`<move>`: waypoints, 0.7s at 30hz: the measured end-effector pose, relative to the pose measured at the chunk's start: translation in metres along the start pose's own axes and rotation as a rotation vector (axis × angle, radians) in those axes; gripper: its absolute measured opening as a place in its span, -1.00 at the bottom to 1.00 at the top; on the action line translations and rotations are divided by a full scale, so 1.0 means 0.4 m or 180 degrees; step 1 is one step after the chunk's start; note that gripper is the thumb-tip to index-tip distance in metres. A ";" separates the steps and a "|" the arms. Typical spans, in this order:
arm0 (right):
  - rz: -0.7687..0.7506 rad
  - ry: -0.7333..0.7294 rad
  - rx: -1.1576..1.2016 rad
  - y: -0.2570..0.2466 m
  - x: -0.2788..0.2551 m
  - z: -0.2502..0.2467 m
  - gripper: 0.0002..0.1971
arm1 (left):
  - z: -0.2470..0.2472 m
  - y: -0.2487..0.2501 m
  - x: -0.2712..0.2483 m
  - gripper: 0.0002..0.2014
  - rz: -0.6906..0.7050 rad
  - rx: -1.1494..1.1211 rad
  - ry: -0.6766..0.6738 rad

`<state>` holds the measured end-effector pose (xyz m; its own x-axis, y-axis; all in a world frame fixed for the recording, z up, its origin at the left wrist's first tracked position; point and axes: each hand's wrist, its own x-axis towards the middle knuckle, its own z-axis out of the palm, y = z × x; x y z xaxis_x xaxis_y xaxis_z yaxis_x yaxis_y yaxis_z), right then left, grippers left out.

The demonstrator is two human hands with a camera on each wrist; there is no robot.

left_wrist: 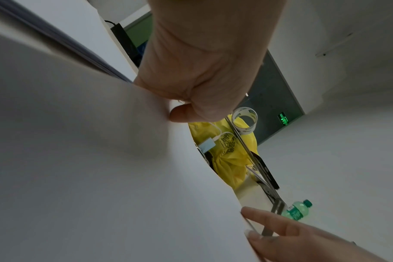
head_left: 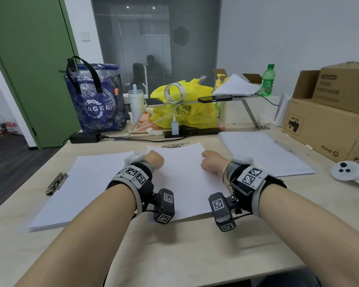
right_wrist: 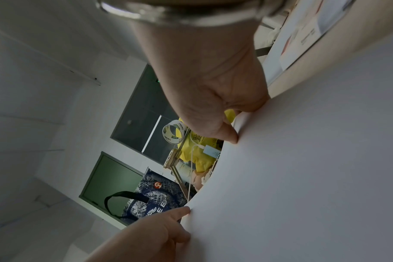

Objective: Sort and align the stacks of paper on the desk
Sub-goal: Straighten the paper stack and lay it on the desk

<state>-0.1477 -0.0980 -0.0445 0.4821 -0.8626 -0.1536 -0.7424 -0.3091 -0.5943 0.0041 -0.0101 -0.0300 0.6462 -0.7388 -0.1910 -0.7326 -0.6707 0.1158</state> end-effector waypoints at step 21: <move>-0.0013 -0.0332 -0.0958 -0.046 0.056 0.011 -0.77 | 0.001 -0.036 0.103 -0.69 0.0380 0.0394 -0.0373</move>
<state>-0.1213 -0.1099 -0.0402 0.5189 -0.8201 -0.2410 -0.8372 -0.4306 -0.3372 0.0411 -0.0308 -0.0400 0.5294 -0.7951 -0.2960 -0.8278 -0.5605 0.0251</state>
